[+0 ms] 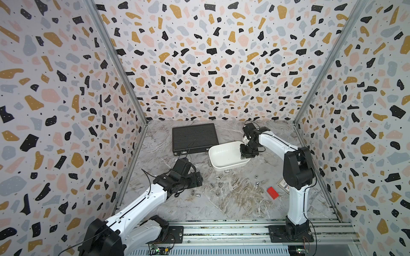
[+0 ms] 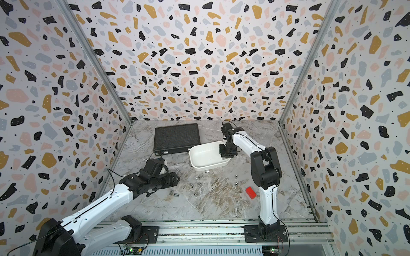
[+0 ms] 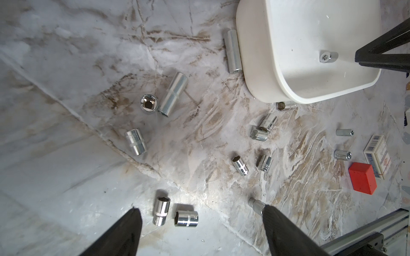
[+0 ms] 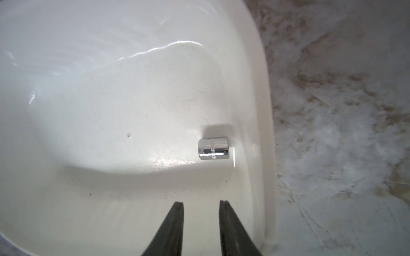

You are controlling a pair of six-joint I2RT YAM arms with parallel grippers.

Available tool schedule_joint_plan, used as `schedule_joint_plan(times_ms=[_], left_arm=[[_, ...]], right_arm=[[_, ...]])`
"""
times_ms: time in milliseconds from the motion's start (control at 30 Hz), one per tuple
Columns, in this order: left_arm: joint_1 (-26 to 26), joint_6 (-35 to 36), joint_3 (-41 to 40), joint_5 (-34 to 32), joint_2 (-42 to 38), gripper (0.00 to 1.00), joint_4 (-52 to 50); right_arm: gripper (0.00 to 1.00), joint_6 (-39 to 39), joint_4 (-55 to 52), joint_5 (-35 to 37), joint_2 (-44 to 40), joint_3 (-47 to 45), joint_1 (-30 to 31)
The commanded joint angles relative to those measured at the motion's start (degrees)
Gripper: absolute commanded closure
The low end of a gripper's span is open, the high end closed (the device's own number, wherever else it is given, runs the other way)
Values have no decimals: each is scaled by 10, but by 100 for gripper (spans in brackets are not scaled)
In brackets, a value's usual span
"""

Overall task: Put the socket on the desktop into the storage box
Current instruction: Place the socket head in the storage box.

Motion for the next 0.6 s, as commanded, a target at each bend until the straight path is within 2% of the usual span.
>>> schedule_joint_plan(times_ms=[0, 567], left_arm=[[-1, 2, 26, -13, -3, 11, -5], [2, 18, 64, -60, 30, 13, -48]], right_arm=[[67, 2, -8, -5, -54, -1, 5], [63, -2, 18, -15, -205, -110, 8]])
